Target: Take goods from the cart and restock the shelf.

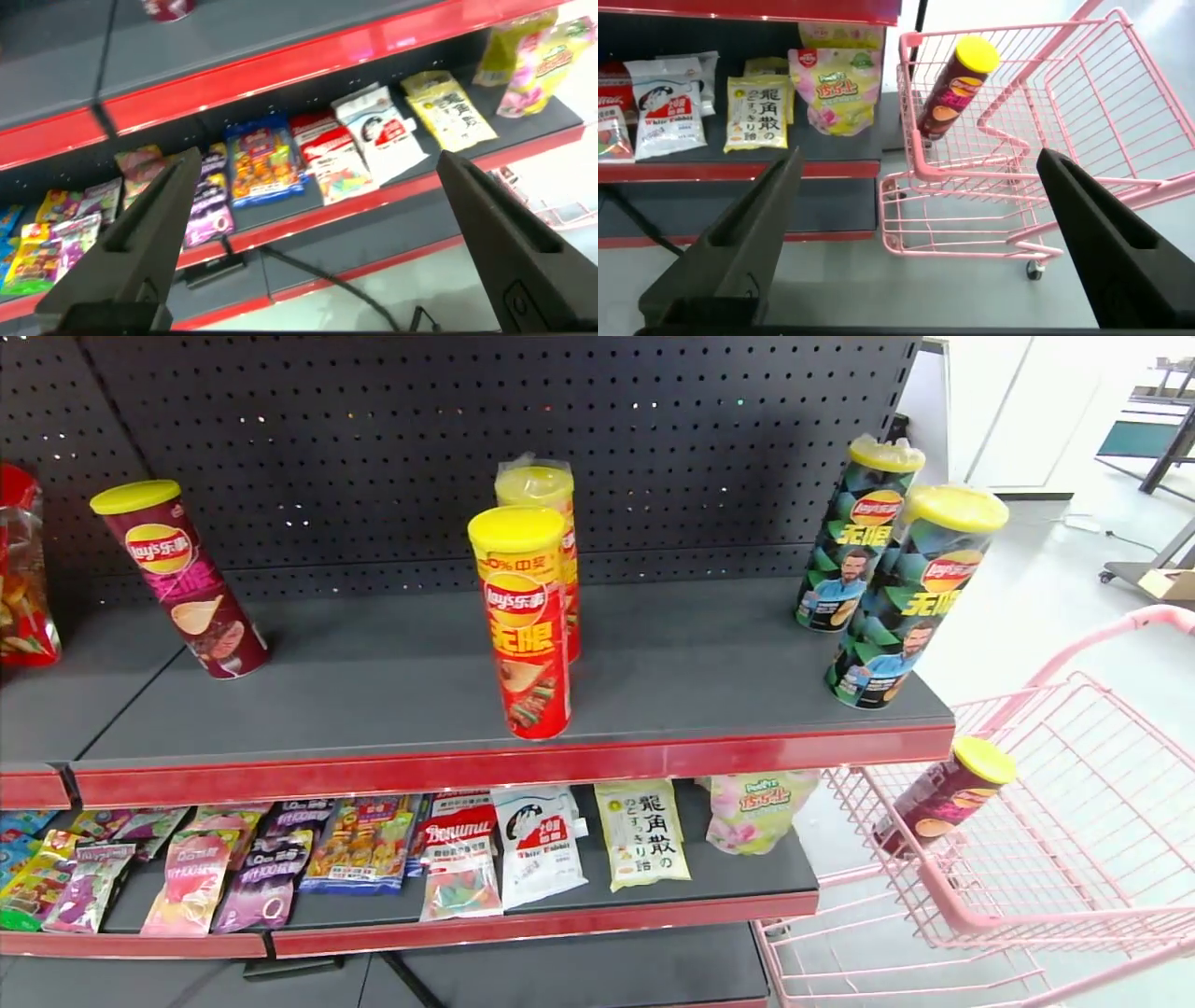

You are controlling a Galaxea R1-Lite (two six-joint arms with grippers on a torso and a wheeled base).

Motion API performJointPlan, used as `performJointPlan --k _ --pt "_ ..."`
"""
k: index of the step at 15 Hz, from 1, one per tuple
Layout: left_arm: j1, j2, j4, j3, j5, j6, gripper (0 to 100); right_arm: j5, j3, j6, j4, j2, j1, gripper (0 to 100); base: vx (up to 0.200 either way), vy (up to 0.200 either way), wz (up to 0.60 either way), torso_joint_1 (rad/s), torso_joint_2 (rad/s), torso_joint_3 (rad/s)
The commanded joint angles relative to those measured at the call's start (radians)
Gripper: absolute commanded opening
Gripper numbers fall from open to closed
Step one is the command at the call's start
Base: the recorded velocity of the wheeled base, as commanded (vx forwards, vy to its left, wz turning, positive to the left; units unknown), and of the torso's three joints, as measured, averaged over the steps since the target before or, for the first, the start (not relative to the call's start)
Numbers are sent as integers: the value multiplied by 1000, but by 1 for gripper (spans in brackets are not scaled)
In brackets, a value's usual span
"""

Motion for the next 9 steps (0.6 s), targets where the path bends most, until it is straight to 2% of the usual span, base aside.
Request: performJointPlan --k 1,5,9 --pt "0 1 0 0 0 2 100 -1 0 0 0 4 0 100 0 -200 0 7 12 2" --pt "0 1 0 0 0 7 100 -1 -2 0 0 4 0 100 0 -200 0 2 -1 0" --pt "0 -14 0 0 -1 22 100 -1 -2 0 0 3 0 100 0 0 0 0 0 0"
